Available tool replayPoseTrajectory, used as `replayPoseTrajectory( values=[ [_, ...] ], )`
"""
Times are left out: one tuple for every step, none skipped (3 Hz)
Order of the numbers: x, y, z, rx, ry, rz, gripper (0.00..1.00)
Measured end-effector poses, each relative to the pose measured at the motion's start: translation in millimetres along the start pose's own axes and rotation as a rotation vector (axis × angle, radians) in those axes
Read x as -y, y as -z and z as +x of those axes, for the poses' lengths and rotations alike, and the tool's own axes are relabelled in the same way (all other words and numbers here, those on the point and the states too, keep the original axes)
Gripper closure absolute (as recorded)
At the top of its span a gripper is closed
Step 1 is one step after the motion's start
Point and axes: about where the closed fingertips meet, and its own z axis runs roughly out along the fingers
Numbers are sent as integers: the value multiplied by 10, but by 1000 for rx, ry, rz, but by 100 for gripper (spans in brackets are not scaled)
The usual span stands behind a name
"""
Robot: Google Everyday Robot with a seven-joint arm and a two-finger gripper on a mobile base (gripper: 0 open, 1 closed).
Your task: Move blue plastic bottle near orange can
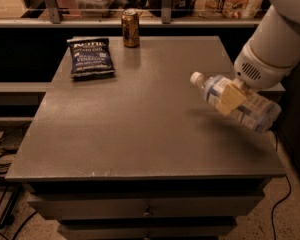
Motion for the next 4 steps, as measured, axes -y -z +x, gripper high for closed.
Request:
replayPoseTrajectory(
  values=[
    [62,275,-478,106,116,-8,100],
    [88,382,-546,132,129,4,100],
    [143,246,-668,154,70,-22,100],
    [306,64,-1023,223,4,-69,100]
  ],
)
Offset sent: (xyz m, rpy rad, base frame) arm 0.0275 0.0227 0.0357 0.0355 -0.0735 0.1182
